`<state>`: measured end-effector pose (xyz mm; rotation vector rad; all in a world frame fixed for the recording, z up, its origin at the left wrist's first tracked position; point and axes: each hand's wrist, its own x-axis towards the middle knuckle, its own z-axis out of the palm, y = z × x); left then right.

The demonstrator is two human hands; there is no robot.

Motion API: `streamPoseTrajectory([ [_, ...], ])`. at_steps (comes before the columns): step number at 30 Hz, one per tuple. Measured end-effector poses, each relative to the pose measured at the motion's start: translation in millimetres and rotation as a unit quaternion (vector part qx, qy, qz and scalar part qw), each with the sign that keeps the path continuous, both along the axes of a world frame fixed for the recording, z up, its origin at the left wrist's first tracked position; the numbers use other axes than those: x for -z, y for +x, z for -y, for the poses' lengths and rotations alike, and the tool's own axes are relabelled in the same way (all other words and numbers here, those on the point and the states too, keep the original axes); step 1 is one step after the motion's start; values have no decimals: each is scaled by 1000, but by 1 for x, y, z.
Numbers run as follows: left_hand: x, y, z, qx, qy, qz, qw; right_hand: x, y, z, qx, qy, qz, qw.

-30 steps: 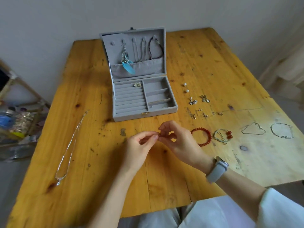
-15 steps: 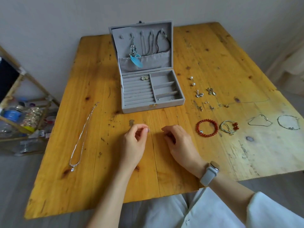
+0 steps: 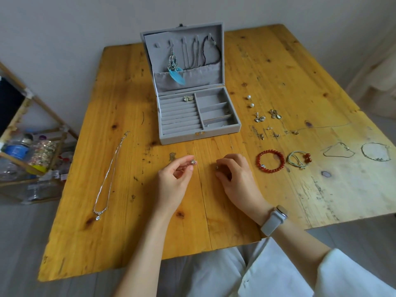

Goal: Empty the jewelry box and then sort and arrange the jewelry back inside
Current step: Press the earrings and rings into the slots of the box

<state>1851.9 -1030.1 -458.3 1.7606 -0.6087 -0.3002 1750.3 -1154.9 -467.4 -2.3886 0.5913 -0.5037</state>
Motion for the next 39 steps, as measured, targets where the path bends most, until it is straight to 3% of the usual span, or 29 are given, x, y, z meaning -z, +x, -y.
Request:
streamPoseTrajectory([
  [5,-1,1,1,-17,-7,-22,1000,1,6,-1,11,-3,-11,1000],
  [11,-7,0,4,-53,-32,-65,996,-16,6,7,7,126,51,991],
  [16,-29,30,18,-90,-52,-120,987,-46,41,25,19,130,123,984],
  [20,-49,70,45,-83,-51,-72,993,-59,87,51,18,107,136,985],
  [25,-48,120,79,-107,54,36,992,-52,138,76,7,96,105,990],
  [33,-19,151,92,-136,236,245,931,-30,165,87,6,98,90,991],
  [39,-20,154,93,-165,250,235,925,-26,163,88,-16,100,78,992],
])
